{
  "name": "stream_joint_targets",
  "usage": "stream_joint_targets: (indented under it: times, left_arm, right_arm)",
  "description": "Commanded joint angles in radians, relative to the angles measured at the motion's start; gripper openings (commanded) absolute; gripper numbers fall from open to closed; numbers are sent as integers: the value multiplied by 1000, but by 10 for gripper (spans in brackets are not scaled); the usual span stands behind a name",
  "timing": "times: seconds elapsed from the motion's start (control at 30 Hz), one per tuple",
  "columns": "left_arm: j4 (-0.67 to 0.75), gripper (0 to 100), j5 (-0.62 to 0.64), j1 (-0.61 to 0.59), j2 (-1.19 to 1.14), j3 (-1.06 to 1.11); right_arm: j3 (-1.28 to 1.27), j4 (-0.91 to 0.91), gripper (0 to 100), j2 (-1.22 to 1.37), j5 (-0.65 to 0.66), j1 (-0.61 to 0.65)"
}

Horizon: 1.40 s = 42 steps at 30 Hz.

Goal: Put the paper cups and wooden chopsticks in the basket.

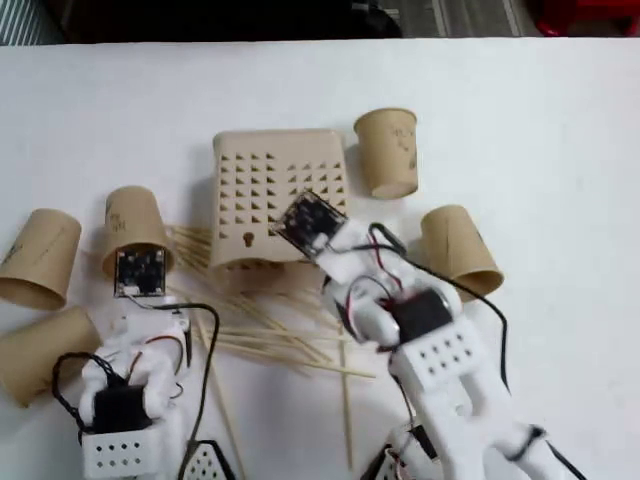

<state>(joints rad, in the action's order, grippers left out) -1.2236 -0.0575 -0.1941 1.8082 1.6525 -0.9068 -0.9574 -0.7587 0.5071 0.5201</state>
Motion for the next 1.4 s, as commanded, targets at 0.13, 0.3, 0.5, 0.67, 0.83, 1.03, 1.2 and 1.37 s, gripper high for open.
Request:
stream_joint_targets:
  times: [0.13, 0.3, 0.5, 0.67, 0.83, 1.03, 1.2, 1.37]
  left_arm:
    - [5, 27, -11, -12, -1, -48]
    - [5, 27, -11, -12, -1, -46]
    - [3, 27, -11, -12, -1, -46]
    - [2, 27, -11, -12, -1, -46]
    - [2, 27, -11, -12, -1, -46]
    - [0, 27, -11, -12, -1, -46]
    - [0, 27, -11, -12, -1, -46]
    - [0, 27, -11, -12, -1, -46]
  right_arm:
    - [46, 208, 305, 174, 11, -33]
    - [48, 341, 266, 292, 3, -68]
    - [101, 395, 11, 335, 9, -94]
    - [224, 271, 19, 282, 2, -139]
    - [376, 124, 19, 229, 2, -136]
    - [574, -15, 19, 266, -98, -142]
    - [755, -137, 19, 378, -241, -136]
    - [971, -263, 19, 558, -344, -145]
